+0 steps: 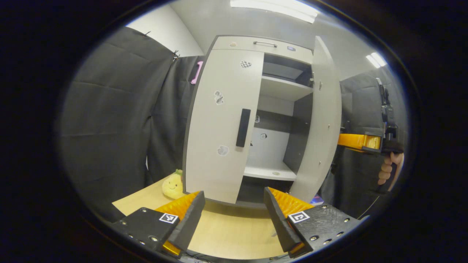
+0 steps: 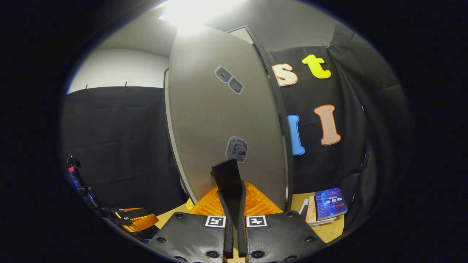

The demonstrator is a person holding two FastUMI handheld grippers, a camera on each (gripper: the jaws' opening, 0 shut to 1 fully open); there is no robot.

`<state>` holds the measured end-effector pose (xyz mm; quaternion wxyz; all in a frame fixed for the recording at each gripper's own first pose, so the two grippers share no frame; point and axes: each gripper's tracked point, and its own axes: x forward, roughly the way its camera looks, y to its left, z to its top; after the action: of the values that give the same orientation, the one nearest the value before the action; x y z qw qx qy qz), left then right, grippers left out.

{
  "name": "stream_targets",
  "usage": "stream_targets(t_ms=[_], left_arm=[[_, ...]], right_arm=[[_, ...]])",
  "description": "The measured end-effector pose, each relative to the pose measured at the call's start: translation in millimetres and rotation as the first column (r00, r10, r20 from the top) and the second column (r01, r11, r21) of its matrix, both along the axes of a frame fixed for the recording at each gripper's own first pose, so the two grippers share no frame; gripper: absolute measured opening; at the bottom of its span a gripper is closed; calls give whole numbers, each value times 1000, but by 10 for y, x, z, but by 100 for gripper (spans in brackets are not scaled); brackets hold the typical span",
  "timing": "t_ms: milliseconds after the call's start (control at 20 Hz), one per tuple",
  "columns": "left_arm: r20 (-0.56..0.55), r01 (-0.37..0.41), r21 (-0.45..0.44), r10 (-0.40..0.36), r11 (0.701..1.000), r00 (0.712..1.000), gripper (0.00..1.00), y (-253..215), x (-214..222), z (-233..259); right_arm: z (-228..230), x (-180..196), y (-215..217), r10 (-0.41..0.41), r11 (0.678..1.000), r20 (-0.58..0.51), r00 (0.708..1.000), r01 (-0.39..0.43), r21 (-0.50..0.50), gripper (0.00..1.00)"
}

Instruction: Open the right door of the double-door shoe cabinet with the right hand, and open the left door with the left hand.

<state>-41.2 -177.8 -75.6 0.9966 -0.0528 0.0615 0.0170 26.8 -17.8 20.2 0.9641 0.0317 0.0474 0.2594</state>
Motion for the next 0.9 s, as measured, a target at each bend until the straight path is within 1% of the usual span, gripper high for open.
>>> stream_targets(t_ms=[50, 100, 150, 250, 400, 450, 500, 550, 600, 650, 700, 750, 800, 850, 900], left_arm=[[1, 2, 10, -2, 1000, 1000, 92, -35, 25, 18], [4, 5, 18, -5, 1000, 1000, 92, -69, 36, 43], [8, 9, 24, -9, 1000, 1000, 92, -108, 27, 51], [13, 20, 28, -21, 999, 1000, 92, -173, 30, 77], [13, 39, 37, -40, 999, 999, 93, -235, 41, 95], [12, 44, 40, -45, 998, 999, 93, -242, 41, 104], [11, 49, 41, -50, 998, 999, 93, -244, 50, 106], [9, 56, 42, -56, 998, 998, 92, -258, 56, 110], [8, 60, 43, -60, 997, 998, 92, -266, 51, 113], [10, 60, 43, -61, 997, 998, 92, -254, 42, 128], [11, 60, 42, -60, 997, 998, 93, -232, 31, 140], [10, 61, 39, -61, 997, 998, 92, -209, 13, 137], [10, 65, 35, -65, 997, 998, 93, -185, 6, 138], [9, 65, 35, -65, 997, 998, 92, -132, 24, 138], [6, 64, 37, -64, 997, 998, 93, -81, 35, 135]], right_arm=[[19, -12, -67, -4, 1000, 8, 1000, 4, 0, 6], [35, -10, -150, -8, 1000, 12, 1000, 8, 3, 2], [29, 8, -226, -14, 1000, 15, 1000, 14, 8, 6], [48, 36, -394, -30, 999, 19, 999, 30, 15, 6], [77, 108, -683, -85, 996, 29, 996, 84, 30, 5], [67, 125, -647, -61, 997, 15, 998, 60, 52, 5], [50, 130, -619, -54, 997, 8, 999, 53, 57, 5], [64, 157, -627, -61, 997, 16, 998, 60, 50, 5], [85, 152, -650, -73, 997, 25, 997, 72, 39, 1], [77, 129, -645, -86, 996, 30, 996, 85, 35, 5], [81, 127, -649, -99, 995, 32, 995, 98, 33, 5], [61, 115, -645, -106, 994, 27, 994, 105, 32, 1], [51, 114, -649, -117, 993, 25, 993, 116, 31, 1], [65, 118, -673, -136, 990, 29, 990, 135, 31, 1], [53, 120, -666, -145, 989, 27, 989, 144, 34, 1]])
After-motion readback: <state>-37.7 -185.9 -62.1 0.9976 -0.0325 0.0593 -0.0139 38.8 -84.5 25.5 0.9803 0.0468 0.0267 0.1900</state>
